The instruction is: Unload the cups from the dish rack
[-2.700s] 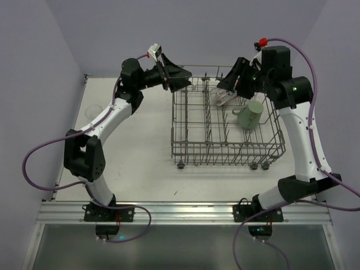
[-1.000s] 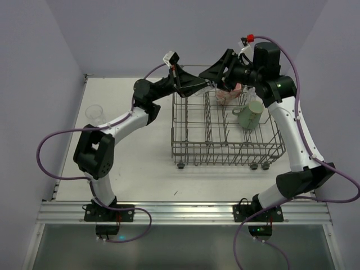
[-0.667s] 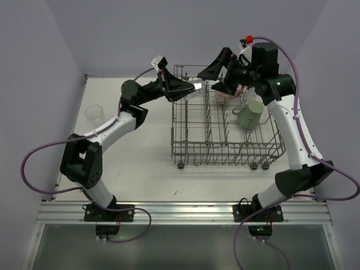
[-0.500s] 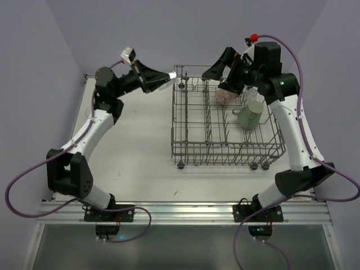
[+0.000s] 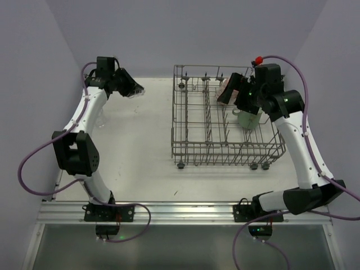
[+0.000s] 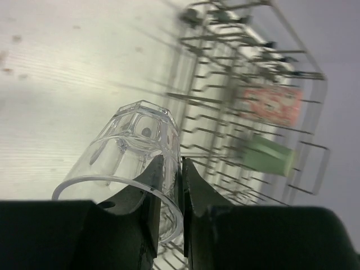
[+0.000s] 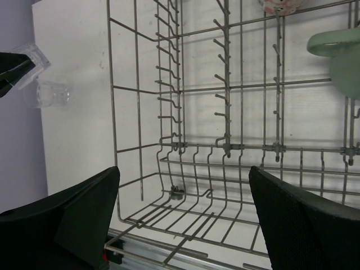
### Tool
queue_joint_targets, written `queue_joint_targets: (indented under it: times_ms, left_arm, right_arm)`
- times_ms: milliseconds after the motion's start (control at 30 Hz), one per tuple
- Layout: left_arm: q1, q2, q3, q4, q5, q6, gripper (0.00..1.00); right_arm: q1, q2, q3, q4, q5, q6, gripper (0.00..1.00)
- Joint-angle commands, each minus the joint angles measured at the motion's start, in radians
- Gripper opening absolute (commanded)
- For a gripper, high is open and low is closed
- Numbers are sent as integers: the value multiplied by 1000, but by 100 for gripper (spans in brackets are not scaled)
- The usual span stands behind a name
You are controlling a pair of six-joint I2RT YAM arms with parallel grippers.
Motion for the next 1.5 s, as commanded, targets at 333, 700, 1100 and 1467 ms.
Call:
queue_joint_targets:
  times_ms: [333, 700, 1100, 1467]
  left_arm:
    - [0, 233, 187, -379, -608, 264, 0]
    - [2, 352, 176, -359, -673, 276, 0]
    - [25, 443, 179, -376, -691, 302, 0]
    - [34, 405, 163, -364, -676, 304, 39]
  right_arm:
    - [10, -73, -41, -4, 288, -89, 99]
    - [10, -3, 29, -133, 282, -106, 99]
    - [7, 54, 84, -181, 214, -73, 99]
    - [7, 111, 130, -191, 211, -75, 99]
